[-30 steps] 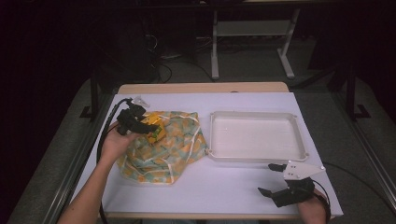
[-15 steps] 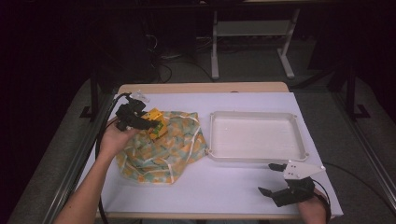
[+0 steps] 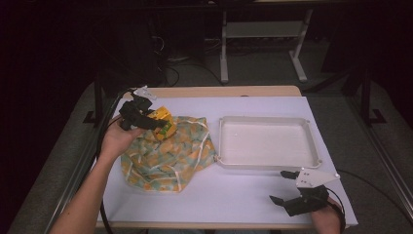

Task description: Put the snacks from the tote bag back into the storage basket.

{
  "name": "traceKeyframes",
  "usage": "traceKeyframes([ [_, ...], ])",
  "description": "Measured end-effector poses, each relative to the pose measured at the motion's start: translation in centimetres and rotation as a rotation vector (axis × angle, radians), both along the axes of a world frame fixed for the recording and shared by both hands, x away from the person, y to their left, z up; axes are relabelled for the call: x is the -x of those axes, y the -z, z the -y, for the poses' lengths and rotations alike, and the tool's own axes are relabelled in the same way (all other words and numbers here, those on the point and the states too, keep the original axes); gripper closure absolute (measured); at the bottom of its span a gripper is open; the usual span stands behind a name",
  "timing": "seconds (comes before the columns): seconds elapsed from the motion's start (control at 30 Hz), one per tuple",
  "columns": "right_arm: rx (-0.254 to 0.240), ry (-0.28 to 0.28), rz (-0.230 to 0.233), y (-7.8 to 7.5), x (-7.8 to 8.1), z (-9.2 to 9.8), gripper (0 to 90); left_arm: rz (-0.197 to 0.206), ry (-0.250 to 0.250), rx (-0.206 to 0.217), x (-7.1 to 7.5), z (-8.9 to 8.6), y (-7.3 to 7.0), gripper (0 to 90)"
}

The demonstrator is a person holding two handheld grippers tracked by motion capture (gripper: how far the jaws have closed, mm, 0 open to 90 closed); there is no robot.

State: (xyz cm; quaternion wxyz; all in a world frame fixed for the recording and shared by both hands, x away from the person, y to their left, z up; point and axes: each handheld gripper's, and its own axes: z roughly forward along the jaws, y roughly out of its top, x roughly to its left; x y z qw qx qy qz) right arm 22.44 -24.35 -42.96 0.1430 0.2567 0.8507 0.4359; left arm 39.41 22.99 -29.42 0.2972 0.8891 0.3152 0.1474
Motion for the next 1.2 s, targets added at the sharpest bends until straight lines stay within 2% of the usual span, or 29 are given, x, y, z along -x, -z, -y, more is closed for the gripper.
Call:
traceKeyframes([
  [0.13,-0.006,0.001,0.007,-0.1,0.1,0.1,13.5,0.003,0.011,-0.019,0.0,0.5,-0.6,50.5],
  [0.2,-0.009,0.003,0.004,-0.1,0.2,0.2,13.5,-0.002,0.009,-0.014,0.0,0.6,-0.8,50.5],
  [0.4,-0.016,0.009,0.006,-0.1,0.1,0.4,13.5,-0.004,0.044,-0.033,-0.1,1.8,-1.4,50.5],
  [0.8,-0.026,0.008,0.0,-0.1,0.2,0.5,13.5,0.014,0.11,-0.009,0.5,3.7,-3.1,50.5],
  [0.9,-0.032,0.005,0.004,-0.1,0.1,0.5,13.5,0.011,0.129,0.008,0.6,4.3,-3.2,50.5],
  [1.0,-0.033,0.006,0.005,-0.1,0.1,0.6,13.5,0.011,0.152,-0.02,0.6,5.2,-2.9,50.5],
  [1.2,-0.027,0.007,0.002,-0.1,0.1,0.5,13.4,0.004,0.17,-0.025,0.6,5.9,-2.8,50.5],
])
